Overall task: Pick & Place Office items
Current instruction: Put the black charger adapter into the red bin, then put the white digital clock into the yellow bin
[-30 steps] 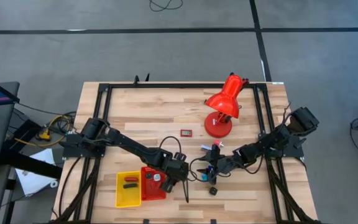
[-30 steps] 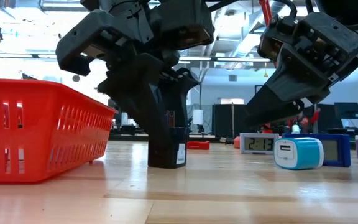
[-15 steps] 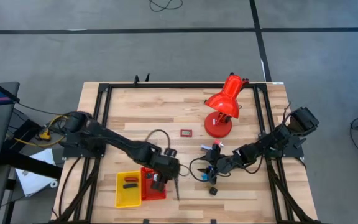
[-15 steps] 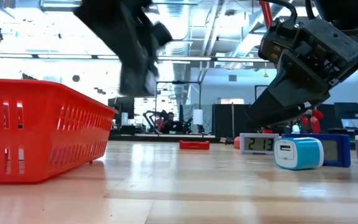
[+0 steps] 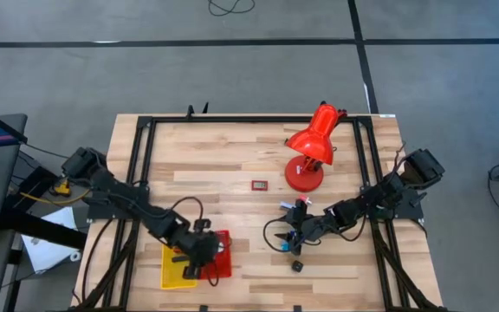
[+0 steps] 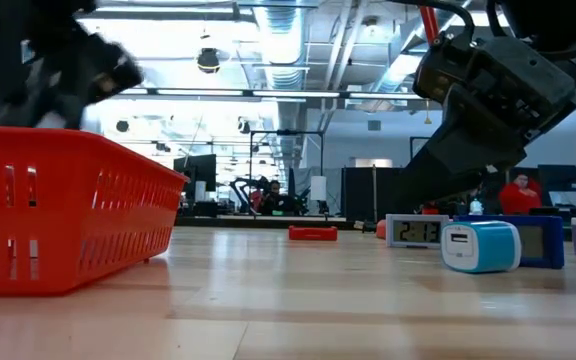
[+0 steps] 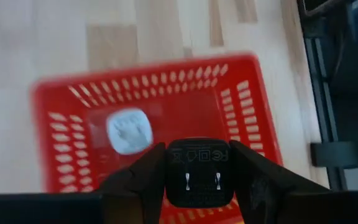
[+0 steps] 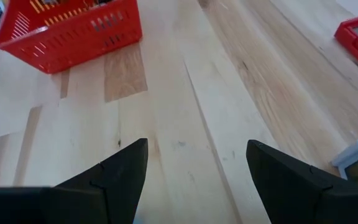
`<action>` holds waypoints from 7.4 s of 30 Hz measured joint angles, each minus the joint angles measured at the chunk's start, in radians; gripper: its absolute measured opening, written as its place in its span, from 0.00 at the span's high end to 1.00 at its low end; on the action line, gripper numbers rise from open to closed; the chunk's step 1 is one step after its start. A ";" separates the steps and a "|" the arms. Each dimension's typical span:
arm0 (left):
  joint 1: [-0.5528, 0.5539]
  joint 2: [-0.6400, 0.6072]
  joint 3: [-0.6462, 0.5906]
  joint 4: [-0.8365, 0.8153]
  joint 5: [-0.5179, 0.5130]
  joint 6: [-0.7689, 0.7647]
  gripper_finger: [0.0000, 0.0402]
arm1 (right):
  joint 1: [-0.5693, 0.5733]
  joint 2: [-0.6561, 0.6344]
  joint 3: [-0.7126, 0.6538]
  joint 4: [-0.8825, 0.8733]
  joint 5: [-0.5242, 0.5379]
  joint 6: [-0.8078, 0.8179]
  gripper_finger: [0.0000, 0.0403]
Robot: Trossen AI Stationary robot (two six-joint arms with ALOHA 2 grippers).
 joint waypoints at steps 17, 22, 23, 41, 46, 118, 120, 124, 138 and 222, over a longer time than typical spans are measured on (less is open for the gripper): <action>-0.013 0.001 -0.151 0.165 -0.019 -0.010 0.61 | -0.006 0.000 0.000 0.038 0.000 0.009 0.34; -0.010 0.001 -0.151 0.145 -0.044 0.023 0.62 | -0.023 0.000 0.000 0.038 0.000 0.008 0.34; -0.010 0.001 -0.151 0.144 -0.047 0.023 0.62 | -0.027 0.000 0.000 0.038 0.000 0.009 0.34; -0.003 0.002 -0.151 0.142 -0.071 0.026 0.59 | -0.032 0.000 0.000 0.038 0.001 0.009 0.34; -0.003 0.002 -0.151 0.142 -0.070 0.026 0.56 | -0.032 0.000 0.000 0.038 0.000 0.009 0.34; 0.129 -0.214 -0.150 0.161 -0.227 0.124 0.32 | -0.108 -0.177 -0.051 -0.462 0.098 0.055 0.35; 0.129 -0.214 -0.150 0.161 -0.227 0.124 0.32 | -0.108 -0.177 -0.051 -0.423 0.098 0.014 0.37; 0.129 -0.214 -0.150 0.161 -0.227 0.124 0.32 | -0.112 -0.176 -0.050 -0.406 0.098 -0.024 0.43; 0.129 -0.214 -0.151 0.167 -0.227 0.124 0.32 | -0.108 -0.041 -0.050 -0.307 0.077 -0.003 0.65; 0.326 -0.282 -0.150 0.103 -0.092 0.304 0.88 | -0.215 0.361 1.008 -0.876 -0.160 -0.458 0.53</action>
